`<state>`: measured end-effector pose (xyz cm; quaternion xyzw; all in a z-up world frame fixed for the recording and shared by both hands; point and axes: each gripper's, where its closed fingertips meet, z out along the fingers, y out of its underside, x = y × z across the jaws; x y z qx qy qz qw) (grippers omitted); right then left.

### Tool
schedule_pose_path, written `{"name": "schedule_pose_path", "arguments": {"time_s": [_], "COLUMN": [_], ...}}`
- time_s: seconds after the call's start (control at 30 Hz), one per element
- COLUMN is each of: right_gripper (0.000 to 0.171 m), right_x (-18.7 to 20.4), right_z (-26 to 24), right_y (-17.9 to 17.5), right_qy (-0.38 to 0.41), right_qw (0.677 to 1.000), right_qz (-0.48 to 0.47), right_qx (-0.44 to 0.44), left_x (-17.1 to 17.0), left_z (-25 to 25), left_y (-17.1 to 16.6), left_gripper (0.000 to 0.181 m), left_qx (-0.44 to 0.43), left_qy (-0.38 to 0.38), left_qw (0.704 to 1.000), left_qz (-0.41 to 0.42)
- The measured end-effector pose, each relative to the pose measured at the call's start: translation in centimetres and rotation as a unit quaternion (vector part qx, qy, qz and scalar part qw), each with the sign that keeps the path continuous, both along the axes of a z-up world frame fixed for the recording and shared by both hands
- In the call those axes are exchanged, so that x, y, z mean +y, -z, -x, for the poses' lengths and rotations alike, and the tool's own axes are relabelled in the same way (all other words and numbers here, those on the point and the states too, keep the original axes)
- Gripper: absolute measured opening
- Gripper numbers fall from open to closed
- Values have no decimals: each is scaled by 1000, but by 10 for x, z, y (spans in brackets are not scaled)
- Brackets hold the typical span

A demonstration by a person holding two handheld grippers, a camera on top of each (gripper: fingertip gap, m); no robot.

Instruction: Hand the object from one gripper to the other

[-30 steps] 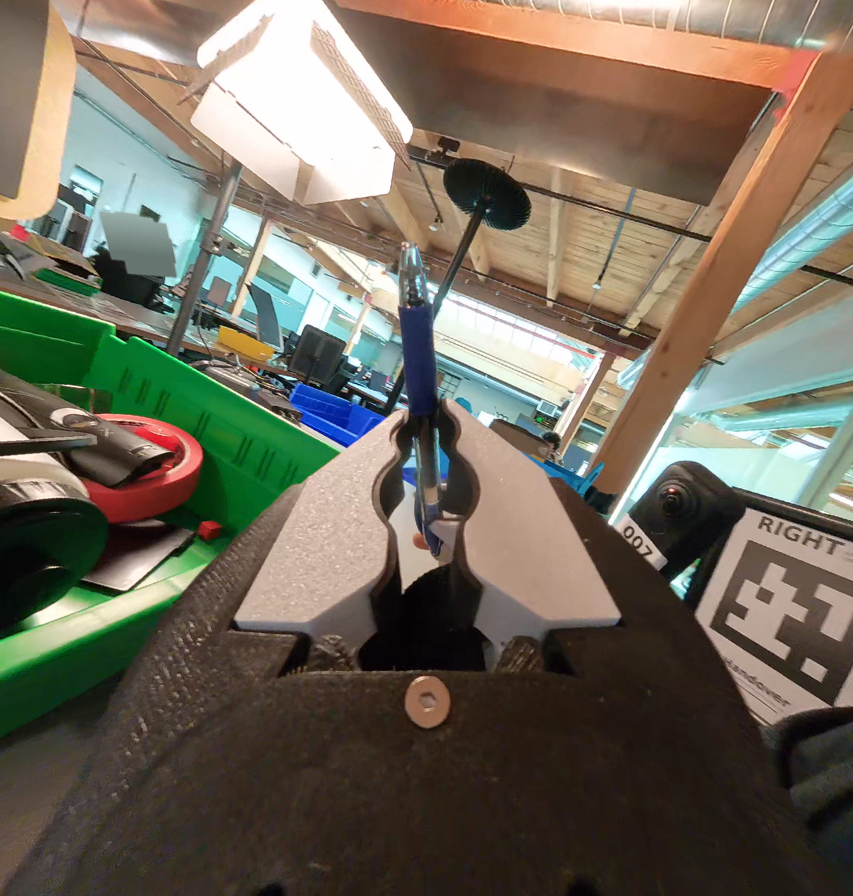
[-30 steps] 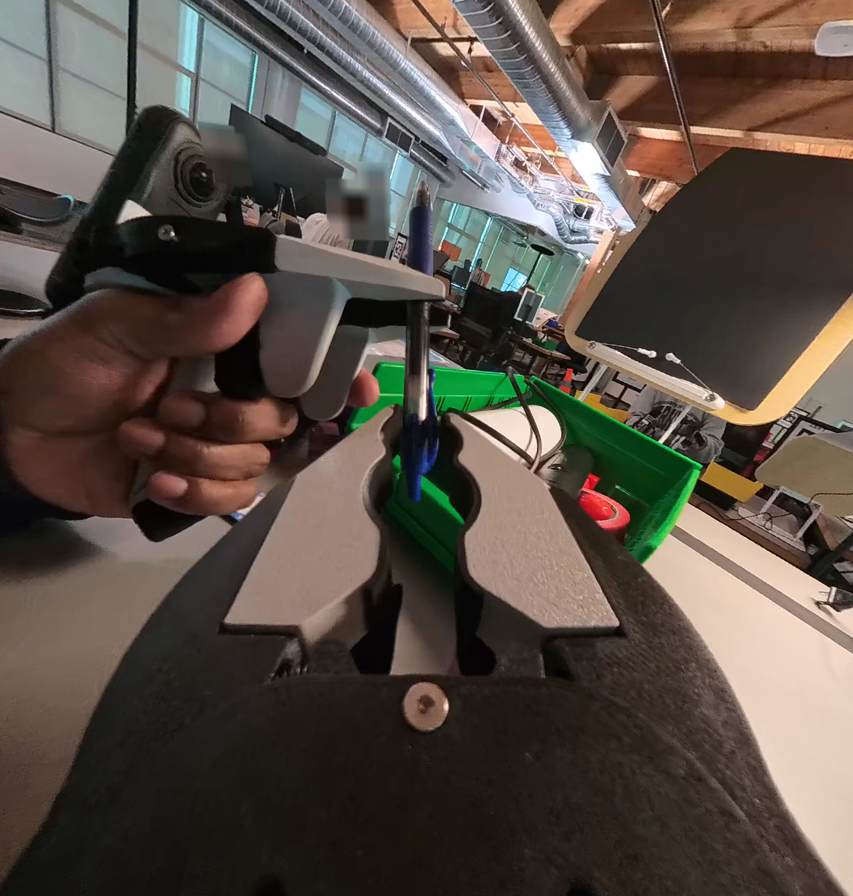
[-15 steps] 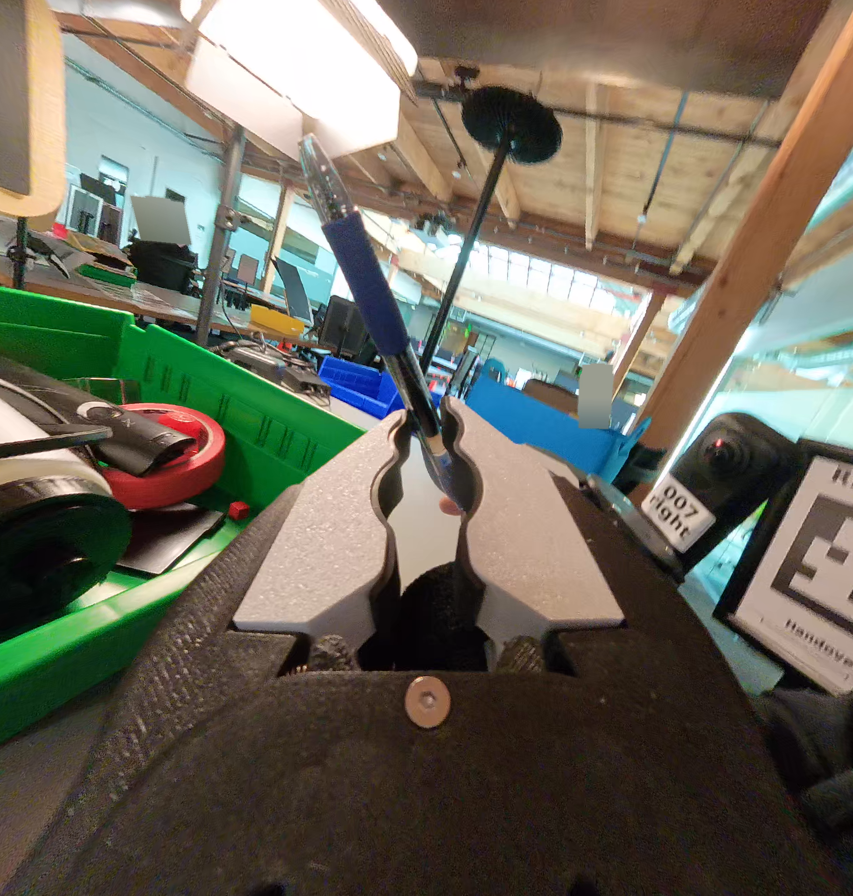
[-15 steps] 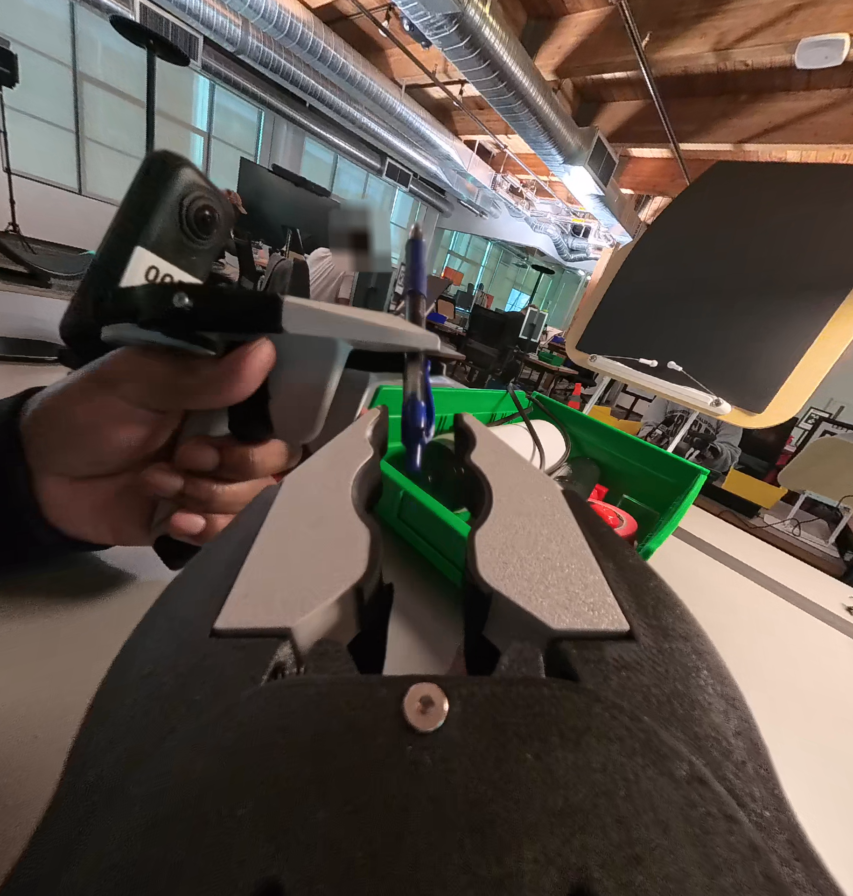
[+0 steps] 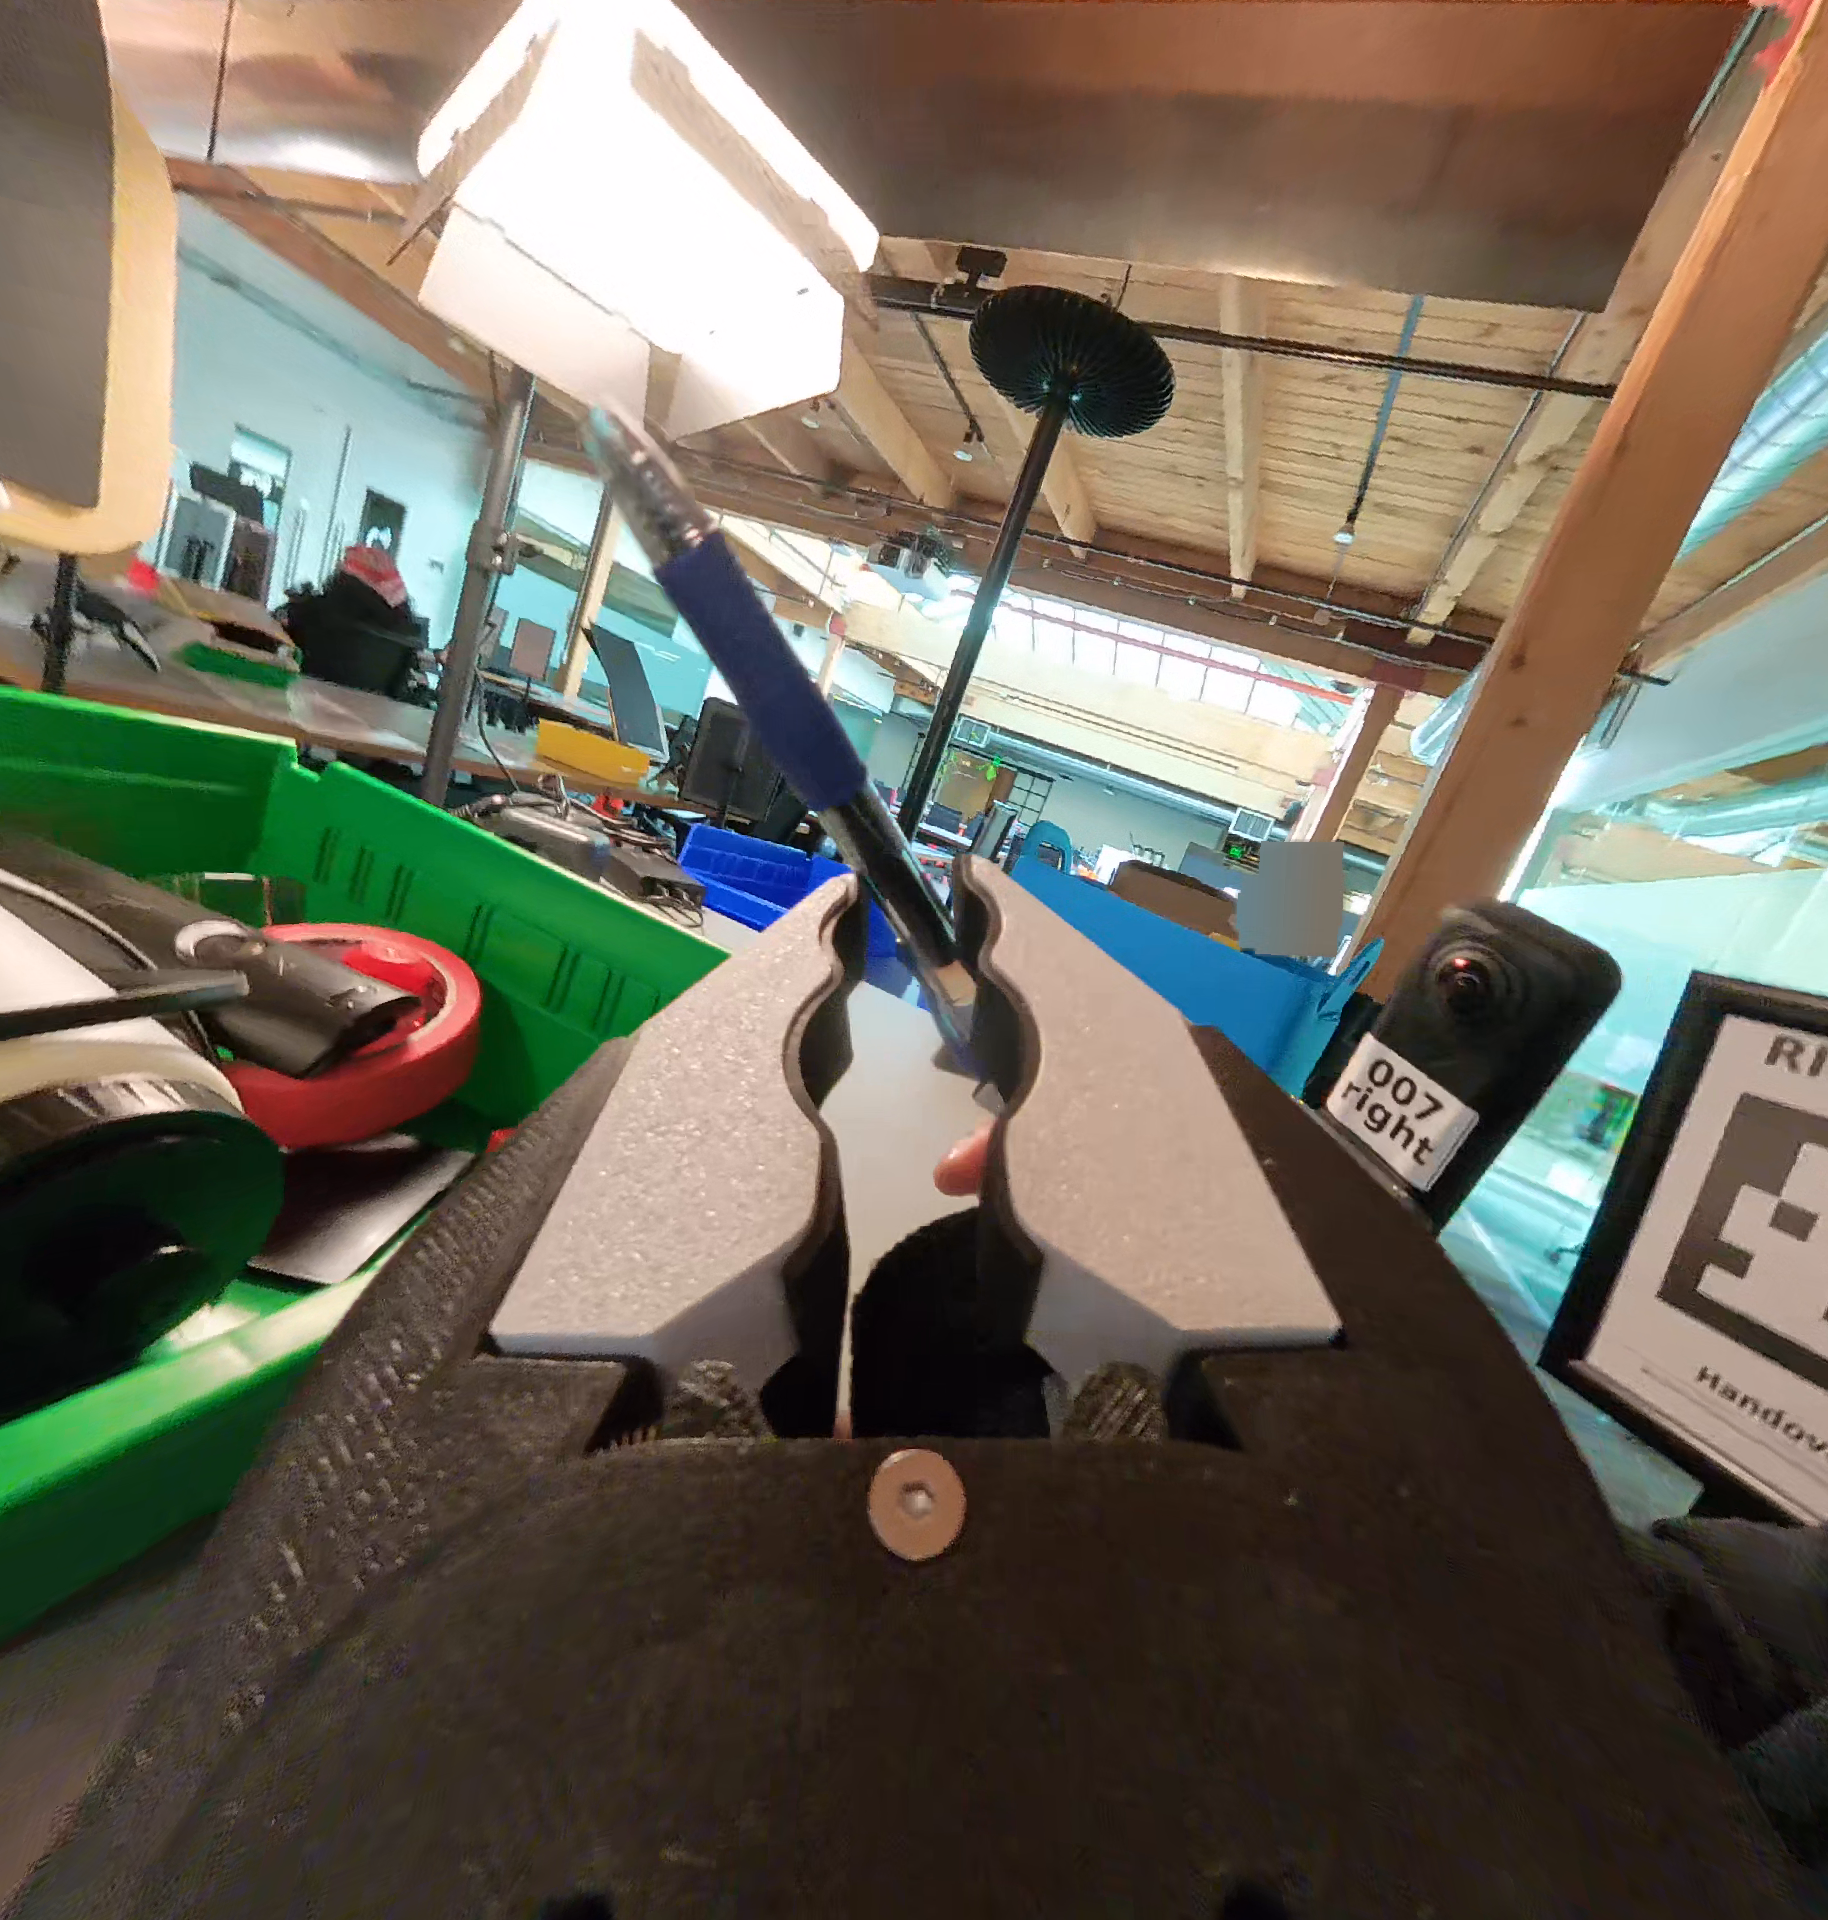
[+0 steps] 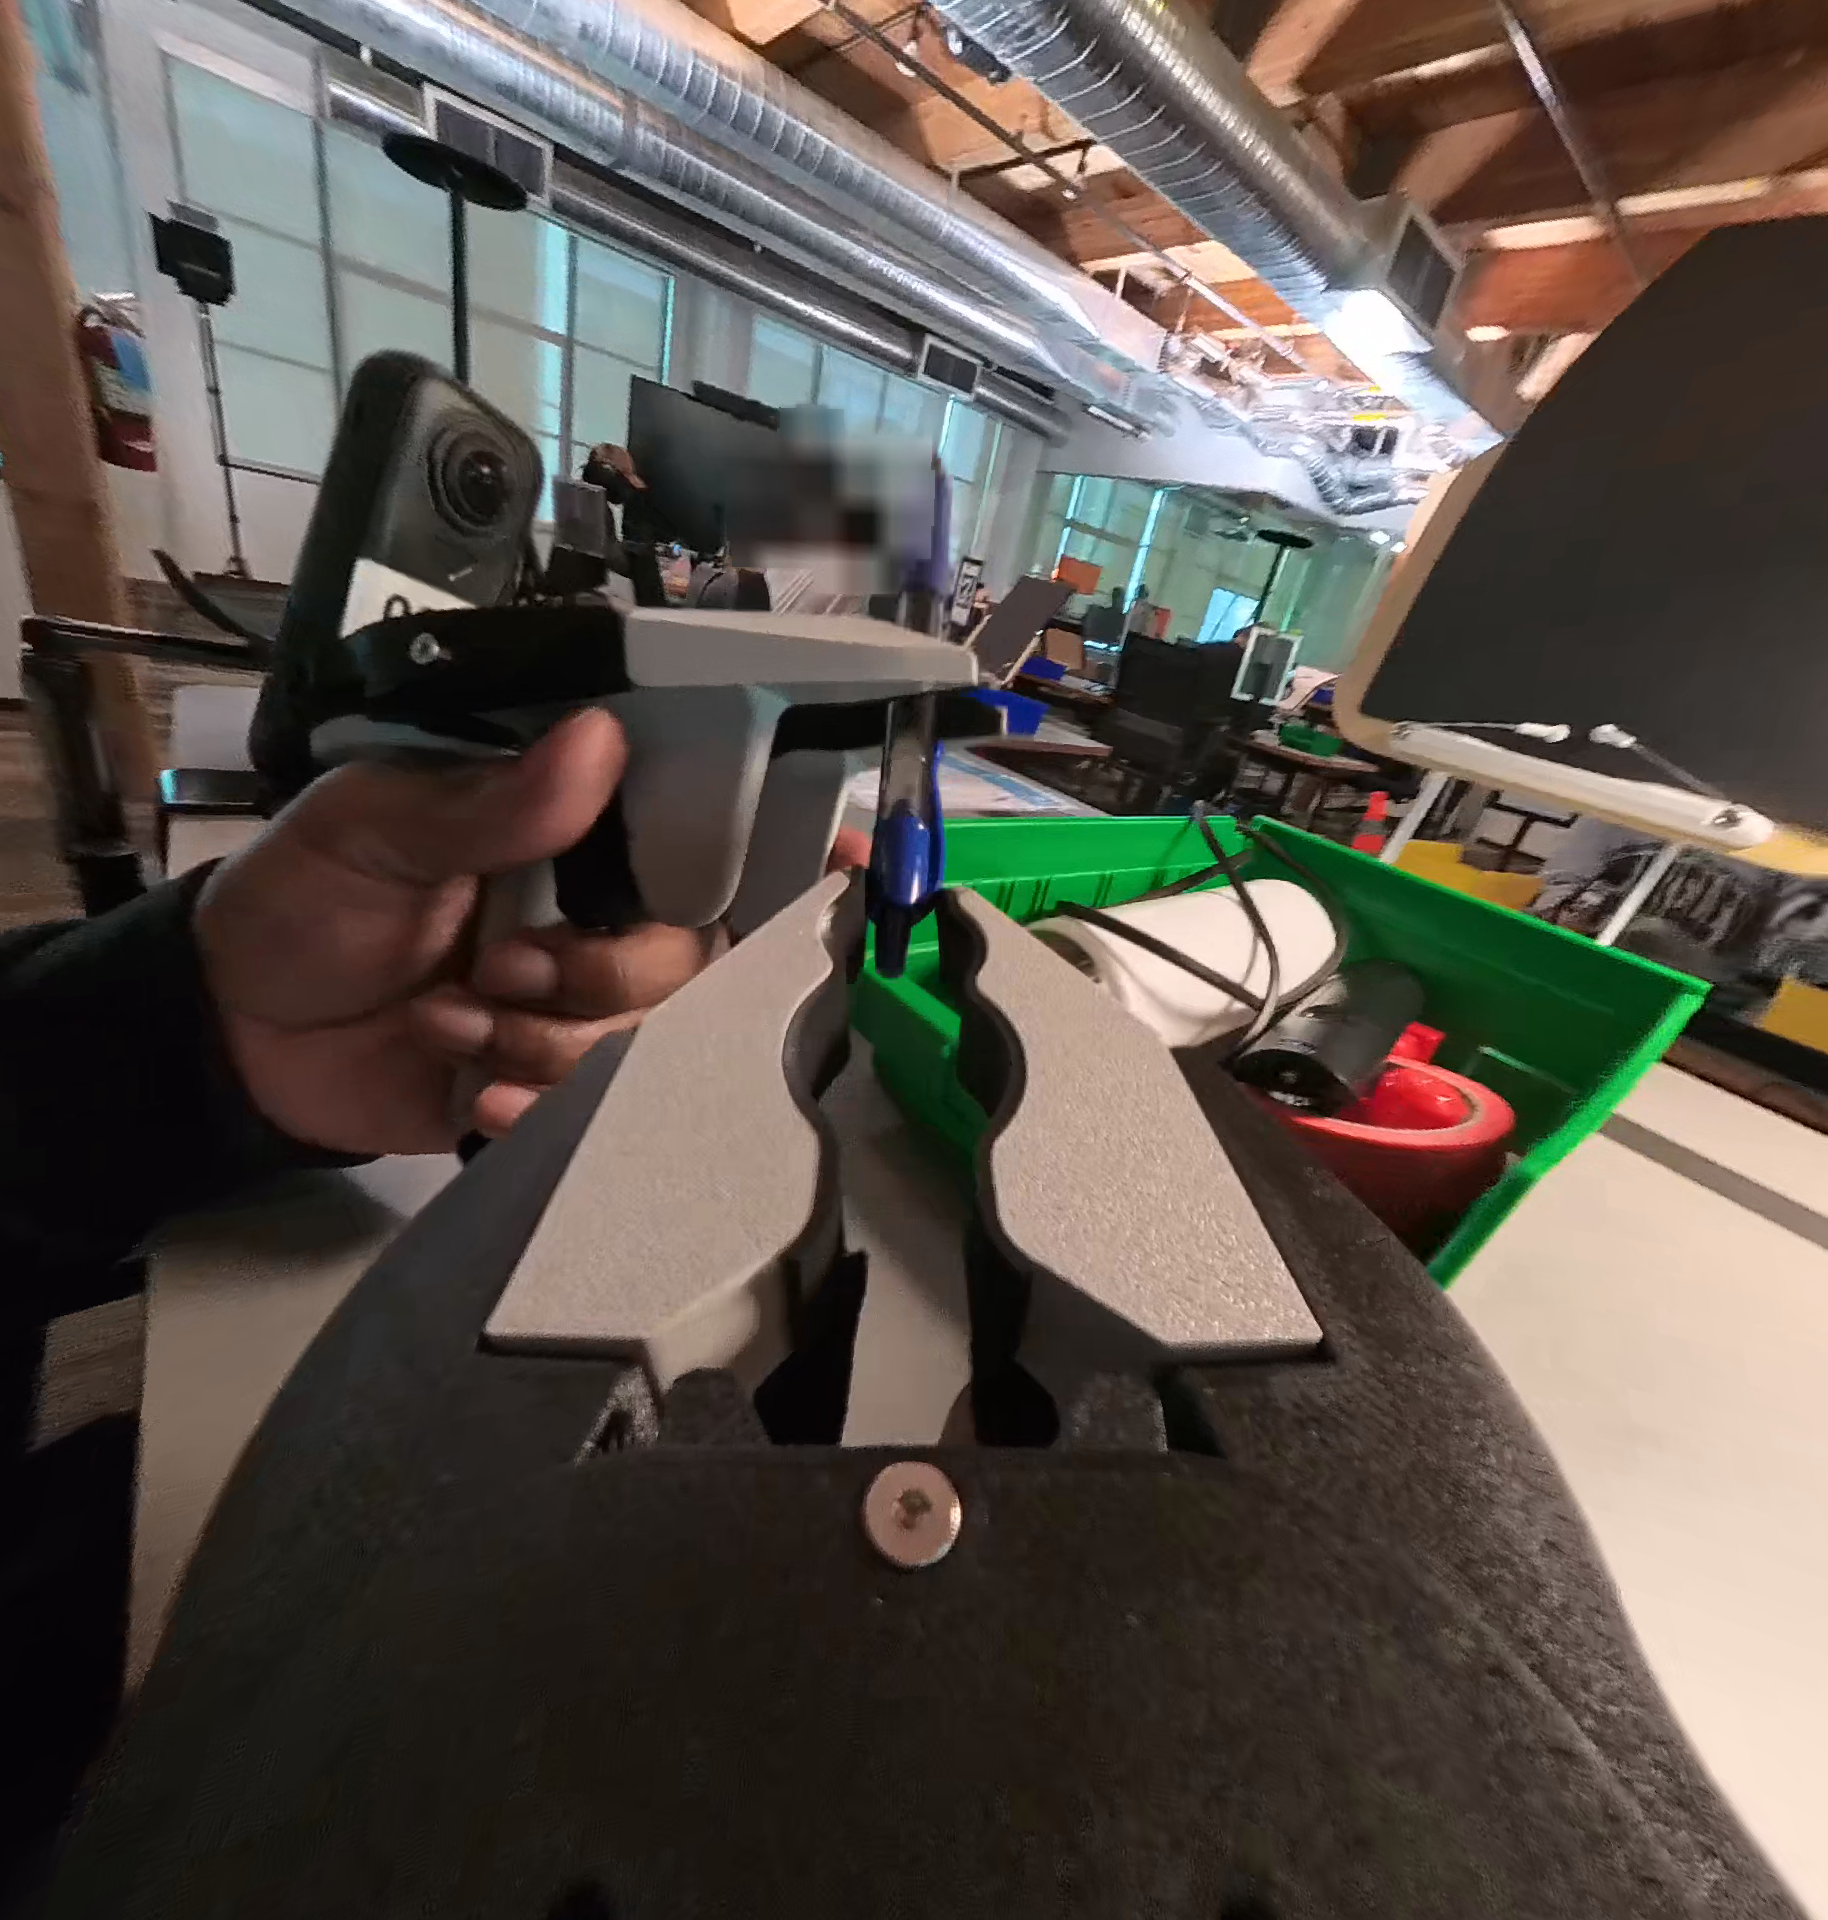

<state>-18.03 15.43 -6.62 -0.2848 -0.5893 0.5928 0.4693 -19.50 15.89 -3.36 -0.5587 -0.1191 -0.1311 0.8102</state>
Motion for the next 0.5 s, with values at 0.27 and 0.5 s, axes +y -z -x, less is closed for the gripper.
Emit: {"name": "schedule_pose_path", "arguments": {"time_s": [0.27,0.5], "right_gripper": [33,33], "right_x": [0,21], "right_z": [-6,-15], "right_y": [-10,-31], "right_qy": [-24,-31], "right_qw": [999,991], "right_qz": [33,122], "right_qx": [12,46], "left_x": [-3,25], "left_z": [6,-10], "left_y": [-1,33], "left_gripper": [10,11], "left_qx": [169,287], "left_qy": [-168,-172], "left_qw": [970,928], "left_qz": [51,164]}}
